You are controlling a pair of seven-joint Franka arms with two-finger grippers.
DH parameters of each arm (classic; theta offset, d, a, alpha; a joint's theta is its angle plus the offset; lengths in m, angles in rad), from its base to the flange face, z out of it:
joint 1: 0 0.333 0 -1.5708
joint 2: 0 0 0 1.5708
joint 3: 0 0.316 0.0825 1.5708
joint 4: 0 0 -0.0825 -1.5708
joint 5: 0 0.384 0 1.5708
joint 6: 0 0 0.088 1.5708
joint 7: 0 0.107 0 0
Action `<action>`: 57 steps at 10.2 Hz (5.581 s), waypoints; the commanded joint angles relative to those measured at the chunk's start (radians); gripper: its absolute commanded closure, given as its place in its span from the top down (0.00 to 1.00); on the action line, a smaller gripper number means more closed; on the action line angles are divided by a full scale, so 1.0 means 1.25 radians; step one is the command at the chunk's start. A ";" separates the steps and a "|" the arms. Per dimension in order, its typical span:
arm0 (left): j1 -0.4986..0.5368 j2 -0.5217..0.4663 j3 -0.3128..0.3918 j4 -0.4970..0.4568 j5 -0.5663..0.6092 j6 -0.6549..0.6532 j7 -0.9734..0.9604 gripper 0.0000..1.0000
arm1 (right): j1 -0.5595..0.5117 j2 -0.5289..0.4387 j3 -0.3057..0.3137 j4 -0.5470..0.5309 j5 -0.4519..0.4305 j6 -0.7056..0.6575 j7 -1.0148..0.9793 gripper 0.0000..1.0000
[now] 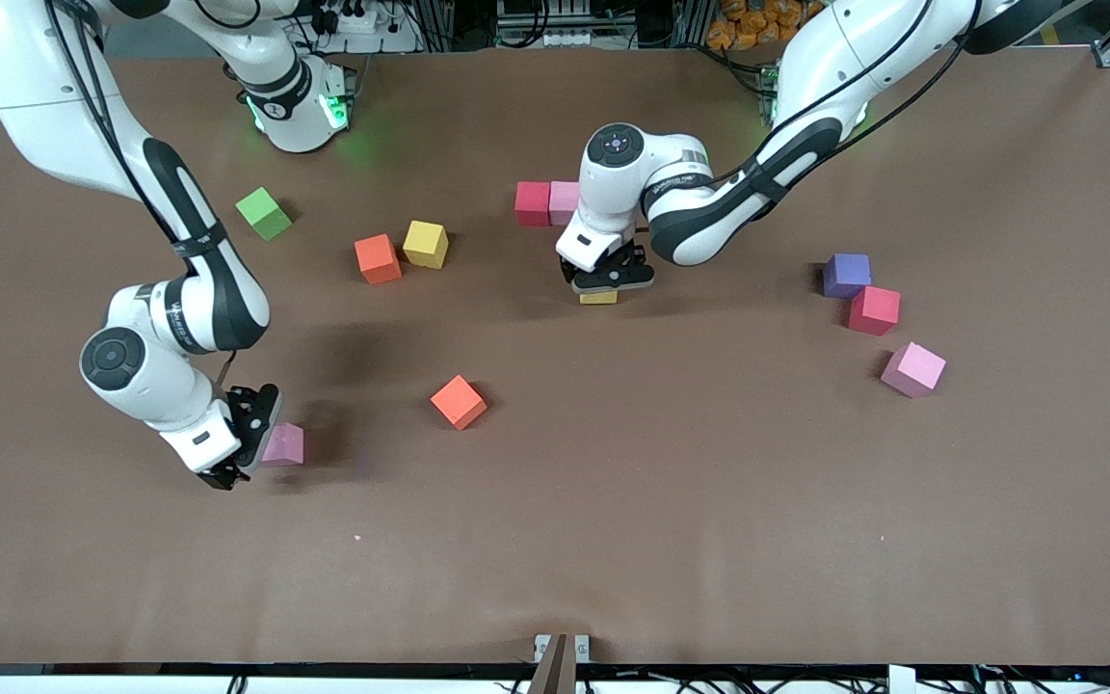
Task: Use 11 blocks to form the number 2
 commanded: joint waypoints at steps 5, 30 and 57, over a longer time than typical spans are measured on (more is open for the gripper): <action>0.002 -0.009 -0.009 -0.031 0.022 0.021 -0.002 0.00 | -0.009 0.008 0.015 0.011 0.011 -0.036 -0.107 1.00; 0.039 -0.078 -0.024 -0.016 -0.005 0.018 -0.025 1.00 | 0.090 -0.114 0.025 0.020 0.099 -0.252 -0.018 0.41; 0.814 -0.043 -0.104 -0.006 -0.035 -0.074 -0.095 1.00 | 0.641 -0.029 0.083 -0.075 -0.027 -0.034 0.809 0.39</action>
